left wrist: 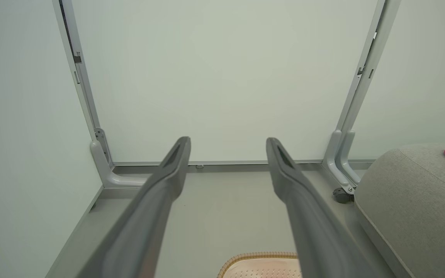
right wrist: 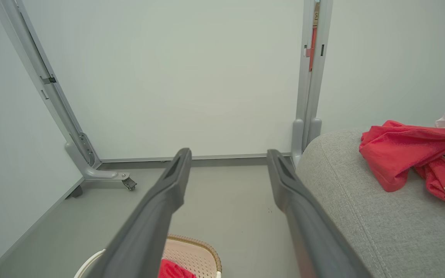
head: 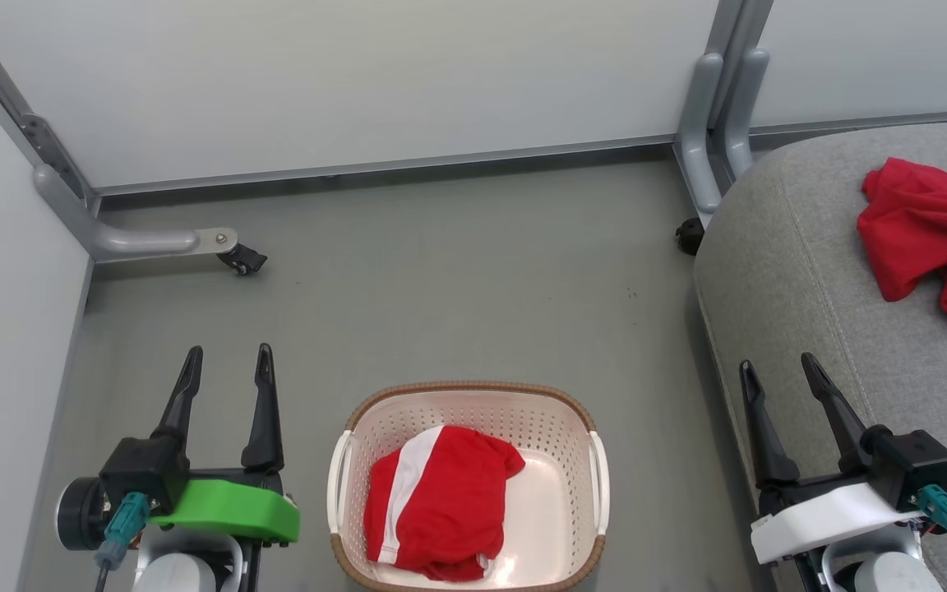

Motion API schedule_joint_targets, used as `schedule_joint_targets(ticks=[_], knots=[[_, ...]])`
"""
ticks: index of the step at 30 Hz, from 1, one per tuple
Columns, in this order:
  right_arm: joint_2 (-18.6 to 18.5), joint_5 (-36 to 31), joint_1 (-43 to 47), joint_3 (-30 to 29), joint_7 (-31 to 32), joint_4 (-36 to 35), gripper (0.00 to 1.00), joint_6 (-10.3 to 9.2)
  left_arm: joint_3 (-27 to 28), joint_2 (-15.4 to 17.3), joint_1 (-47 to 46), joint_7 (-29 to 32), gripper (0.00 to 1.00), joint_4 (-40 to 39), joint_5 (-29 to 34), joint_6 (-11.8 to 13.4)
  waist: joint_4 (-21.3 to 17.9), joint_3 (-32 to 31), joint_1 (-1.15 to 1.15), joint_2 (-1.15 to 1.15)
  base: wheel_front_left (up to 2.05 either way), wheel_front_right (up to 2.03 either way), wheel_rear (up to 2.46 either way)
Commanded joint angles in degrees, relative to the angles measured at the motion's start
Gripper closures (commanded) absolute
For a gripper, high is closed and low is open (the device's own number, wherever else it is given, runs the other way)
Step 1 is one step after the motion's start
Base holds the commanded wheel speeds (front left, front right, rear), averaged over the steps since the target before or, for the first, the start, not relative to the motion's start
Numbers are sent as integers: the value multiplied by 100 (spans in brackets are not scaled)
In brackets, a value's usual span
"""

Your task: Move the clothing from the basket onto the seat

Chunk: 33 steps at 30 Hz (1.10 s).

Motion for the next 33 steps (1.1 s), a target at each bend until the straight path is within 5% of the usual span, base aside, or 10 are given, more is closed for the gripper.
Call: schedule_joint_targets(ticks=[1,20,33], knots=[[-14,24,55,-8,-1,3,0,-4,21,-1,45,0,0,-20,-19,20,1,1,0,0,0,0,0],[-15,42,-148,64,-1,17,0,-4,-23,-2,-259,0,0,59,114,-59,-60,199,0,0,0,0,0],[-15,-89,-813,265,-1,-184,0,-4,-475,156,-1470,1,0,879,238,-241,-465,1131,0,0,0,0,0]])
